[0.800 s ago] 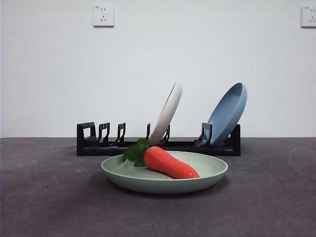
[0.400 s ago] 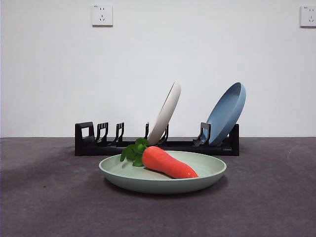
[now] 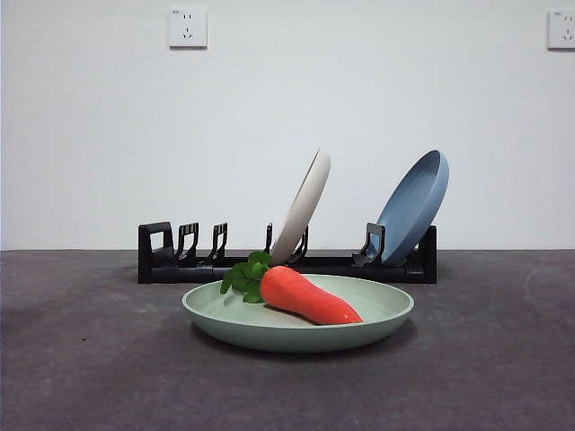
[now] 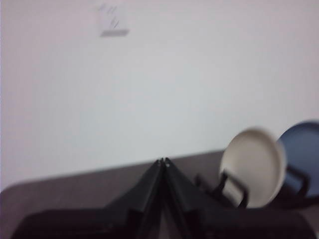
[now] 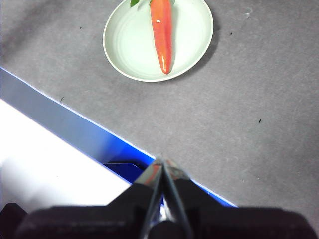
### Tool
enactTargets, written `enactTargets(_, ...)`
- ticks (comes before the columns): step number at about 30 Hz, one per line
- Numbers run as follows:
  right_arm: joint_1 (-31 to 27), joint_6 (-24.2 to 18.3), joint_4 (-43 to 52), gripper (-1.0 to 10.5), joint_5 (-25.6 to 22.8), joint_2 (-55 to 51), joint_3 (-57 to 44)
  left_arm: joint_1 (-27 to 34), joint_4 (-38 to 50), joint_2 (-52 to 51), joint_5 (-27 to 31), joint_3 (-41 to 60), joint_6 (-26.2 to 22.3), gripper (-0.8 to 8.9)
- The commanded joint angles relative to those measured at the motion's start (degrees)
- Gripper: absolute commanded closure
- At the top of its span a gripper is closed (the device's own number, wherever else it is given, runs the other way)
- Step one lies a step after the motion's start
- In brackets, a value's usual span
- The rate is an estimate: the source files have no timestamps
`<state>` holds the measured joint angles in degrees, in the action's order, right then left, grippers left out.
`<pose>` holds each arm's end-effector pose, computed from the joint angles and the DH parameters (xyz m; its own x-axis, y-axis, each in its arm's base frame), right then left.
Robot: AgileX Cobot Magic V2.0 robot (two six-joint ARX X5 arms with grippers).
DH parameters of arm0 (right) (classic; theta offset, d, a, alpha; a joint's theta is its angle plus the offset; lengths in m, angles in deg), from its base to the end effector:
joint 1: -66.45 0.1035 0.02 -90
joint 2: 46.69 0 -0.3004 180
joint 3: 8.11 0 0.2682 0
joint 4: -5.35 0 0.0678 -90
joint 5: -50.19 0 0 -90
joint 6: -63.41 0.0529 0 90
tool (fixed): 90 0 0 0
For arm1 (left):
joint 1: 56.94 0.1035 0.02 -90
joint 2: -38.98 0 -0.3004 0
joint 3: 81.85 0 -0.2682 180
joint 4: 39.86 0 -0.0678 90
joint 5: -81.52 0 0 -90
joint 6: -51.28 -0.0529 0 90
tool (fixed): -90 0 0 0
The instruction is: Take the green plate from the plate rack,put the plate on the table,take the carrot from the table,put the carrot in the plate
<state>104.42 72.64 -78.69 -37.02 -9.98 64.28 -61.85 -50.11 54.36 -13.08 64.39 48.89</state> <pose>0.0593 0.0495 0.3493 0.4932 0.4467 -0.7464 -0.5372 0.8313 0.1425 0.1034 -0.0131 0.2848 0.9763 -0.1644 0.1410 0.1584 0.9860 0.0526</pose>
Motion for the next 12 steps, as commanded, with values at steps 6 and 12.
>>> enactTargets(6, 0.13, 0.35, 0.20, 9.5, -0.15, -0.02, -0.33, 6.51, -3.21, -13.29, 0.00, 12.35, 1.14, 8.17)
enactTargets(12, 0.13, 0.35, 0.20, 9.5, -0.15, -0.02, -0.33, 9.49, -8.07, -15.21, 0.00, 16.26, 1.18, 8.17)
